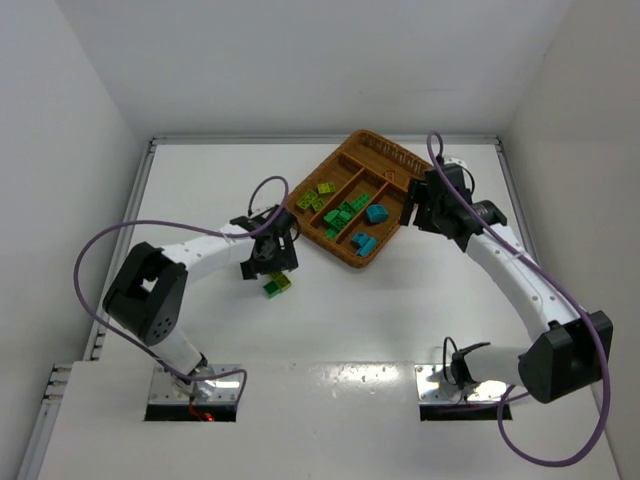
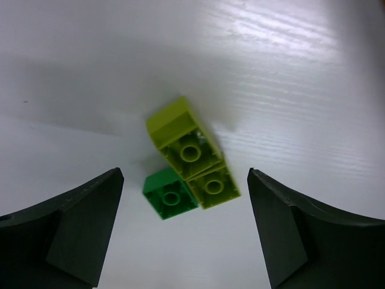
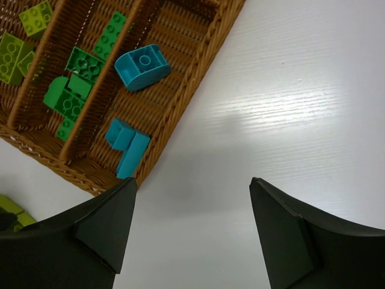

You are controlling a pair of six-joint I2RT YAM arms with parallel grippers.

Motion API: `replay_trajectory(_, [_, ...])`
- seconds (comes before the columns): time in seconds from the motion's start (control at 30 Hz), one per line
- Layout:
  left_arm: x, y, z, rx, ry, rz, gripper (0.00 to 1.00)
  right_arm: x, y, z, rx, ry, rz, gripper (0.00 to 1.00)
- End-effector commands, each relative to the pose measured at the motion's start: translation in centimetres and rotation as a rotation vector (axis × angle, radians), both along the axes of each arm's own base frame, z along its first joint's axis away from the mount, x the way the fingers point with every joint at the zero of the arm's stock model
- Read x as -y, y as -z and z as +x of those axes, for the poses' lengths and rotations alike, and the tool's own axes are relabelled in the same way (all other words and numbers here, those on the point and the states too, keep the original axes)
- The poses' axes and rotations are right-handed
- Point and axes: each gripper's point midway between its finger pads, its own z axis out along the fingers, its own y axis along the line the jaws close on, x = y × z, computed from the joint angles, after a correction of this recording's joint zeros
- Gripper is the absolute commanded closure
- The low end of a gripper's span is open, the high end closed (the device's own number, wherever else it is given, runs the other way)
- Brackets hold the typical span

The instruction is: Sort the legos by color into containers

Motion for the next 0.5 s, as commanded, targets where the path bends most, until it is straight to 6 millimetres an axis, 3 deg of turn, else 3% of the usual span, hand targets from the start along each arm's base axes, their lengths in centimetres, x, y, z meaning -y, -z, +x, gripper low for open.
replay_trajectory(0.0, [2.5,-1.5,2.6,0.092,-0.141,-0.161,0.09,-0.9,0.0,-0.4,0.004,-0.029,0.009,0.23])
replay_trajectory(0.13, [2.8,-0.2,3.0,0.075,-0.235,-0.200,0.10,-1.3,0.2,-0.4,-0.005,-0.040,0.006,0.23])
replay_trajectory(0.27, [1.8,1.3,3.6,0.051,-0.278,-0.165,0.15,-1.1,0.2,-0.4,-0.003,-0.034,-0.001,0.23])
replay_trajectory(0.4, [1.3,1.6,3.7,0.050,-0.290,-0.152,0.19,-1.1,0.2,-0.4,-0.003,-0.034,-0.001,0.23])
replay_trajectory(0.43, [1.2,1.6,3.8,0.056,-0.293,-0.145,0.21,-1.1,0.2,-0.4,-0.003,-0.034,-0.001,0.23])
replay_trajectory(0.47, [0.7,1.6,4.1,0.064,-0.306,-0.136,0.32,-1.2,0.5,-0.3,-0.012,-0.034,-0.004,0.23])
